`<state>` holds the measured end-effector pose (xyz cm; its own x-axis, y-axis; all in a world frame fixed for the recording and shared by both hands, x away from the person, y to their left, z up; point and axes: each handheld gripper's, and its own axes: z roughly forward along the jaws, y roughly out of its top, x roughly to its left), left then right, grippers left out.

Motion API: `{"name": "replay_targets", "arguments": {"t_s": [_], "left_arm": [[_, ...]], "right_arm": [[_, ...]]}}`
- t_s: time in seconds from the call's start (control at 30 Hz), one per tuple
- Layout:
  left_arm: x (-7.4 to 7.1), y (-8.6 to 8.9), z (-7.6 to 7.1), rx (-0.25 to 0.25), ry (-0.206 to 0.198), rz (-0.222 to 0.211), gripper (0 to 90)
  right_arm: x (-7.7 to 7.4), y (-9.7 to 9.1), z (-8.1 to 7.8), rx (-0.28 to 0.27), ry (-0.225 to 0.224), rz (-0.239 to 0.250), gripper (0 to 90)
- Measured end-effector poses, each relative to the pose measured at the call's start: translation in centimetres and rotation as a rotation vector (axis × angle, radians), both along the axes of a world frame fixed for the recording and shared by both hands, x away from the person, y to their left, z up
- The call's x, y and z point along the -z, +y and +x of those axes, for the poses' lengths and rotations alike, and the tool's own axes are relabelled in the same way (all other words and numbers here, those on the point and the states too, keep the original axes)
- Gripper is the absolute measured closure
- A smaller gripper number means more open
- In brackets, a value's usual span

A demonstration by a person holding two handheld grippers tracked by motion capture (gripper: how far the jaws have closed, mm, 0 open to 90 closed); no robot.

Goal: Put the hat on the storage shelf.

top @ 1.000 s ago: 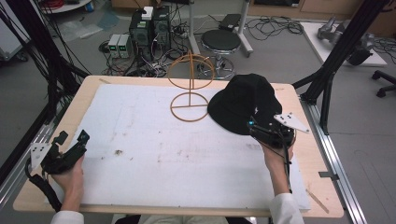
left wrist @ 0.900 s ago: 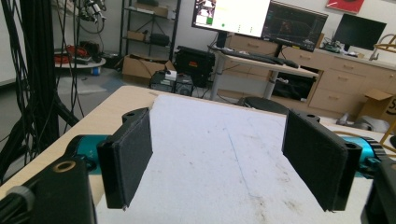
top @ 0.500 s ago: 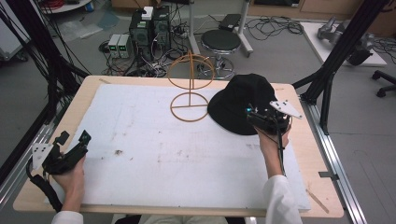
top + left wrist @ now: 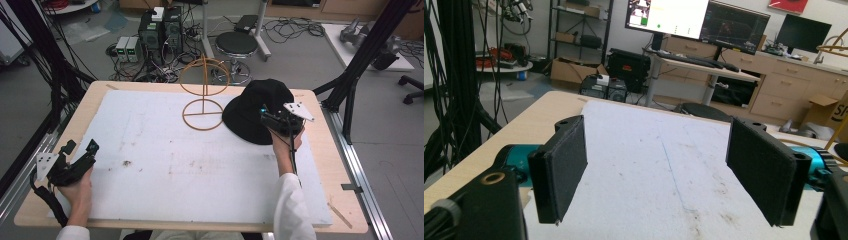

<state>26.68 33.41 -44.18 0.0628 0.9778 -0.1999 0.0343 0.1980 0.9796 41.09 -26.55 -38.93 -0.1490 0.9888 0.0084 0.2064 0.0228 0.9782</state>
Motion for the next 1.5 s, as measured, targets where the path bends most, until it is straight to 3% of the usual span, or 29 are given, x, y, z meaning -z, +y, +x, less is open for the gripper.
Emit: {"name": "replay_targets", "arguments": {"t_s": [0.2, 0.4, 0.43, 0.57, 0.63, 0.83, 0.93, 0.97, 1.0, 1.03, 1.07, 1.17, 1.2, 1.5], "left_arm": [[0.0, 0.0, 0.0, 0.002, 0.000, -0.013, 24.7], [0.1, 0.0, 0.2, 0.010, -0.002, -0.036, 25.9], [0.1, 0.0, 0.2, 0.010, -0.003, -0.037, 25.9], [0.1, 0.0, 0.3, 0.012, -0.002, -0.037, 25.9], [0.2, 0.0, 0.3, 0.013, 0.001, -0.039, 25.9], [0.2, 0.1, 0.2, 0.011, 0.002, -0.041, 25.9], [0.2, 0.1, 0.3, 0.014, 0.005, -0.045, 26.1], [0.2, 0.1, 0.3, 0.015, 0.008, -0.044, 26.1], [0.3, 0.1, 0.4, 0.015, 0.009, -0.046, 26.1], [0.3, 0.1, 0.4, 0.018, 0.013, -0.043, 26.1], [0.3, 0.0, 0.4, 0.020, 0.012, -0.043, 26.2], [0.3, -0.1, 0.4, 0.023, 0.011, -0.039, 26.4], [0.3, -0.1, 0.4, 0.023, 0.013, -0.038, 26.4], [0.2, -0.1, 0.4, 0.023, 0.006, -0.043, 26.4]], "right_arm": [[0.1, -0.2, 2.2, 0.016, 0.070, -0.005, 9.4], [0.7, 0.3, 3.8, 0.021, 0.081, -0.037, 10.1], [0.9, 0.5, 4.3, 0.021, 0.077, -0.032, 14.7], [1.2, 0.9, 4.9, 0.031, 0.080, -0.041, 15.4], [1.4, 0.9, 5.0, 0.036, 0.079, -0.023, 15.5], [1.6, 0.7, 5.1, 0.040, 0.116, -0.032, 19.7], [1.7, 0.7, 5.0, 0.027, 0.144, -0.043, 30.6], [1.7, 0.7, 5.0, 0.027, 0.144, -0.043, 30.6], [1.7, 0.8, 5.0, 0.022, 0.158, -0.052, 40.2], [1.7, 0.8, 5.0, 0.022, 0.158, -0.052, 40.2], [1.6, 0.9, 4.9, 0.040, 0.173, -0.045, 52.9], [1.5, 1.3, 4.7, 0.064, 0.179, -0.020, 79.7], [1.5, 1.5, 4.7, 0.076, 0.182, -0.022, 83.4], [1.4, 1.5, 4.5, 0.087, 0.194, -0.016, 86.0]]}}
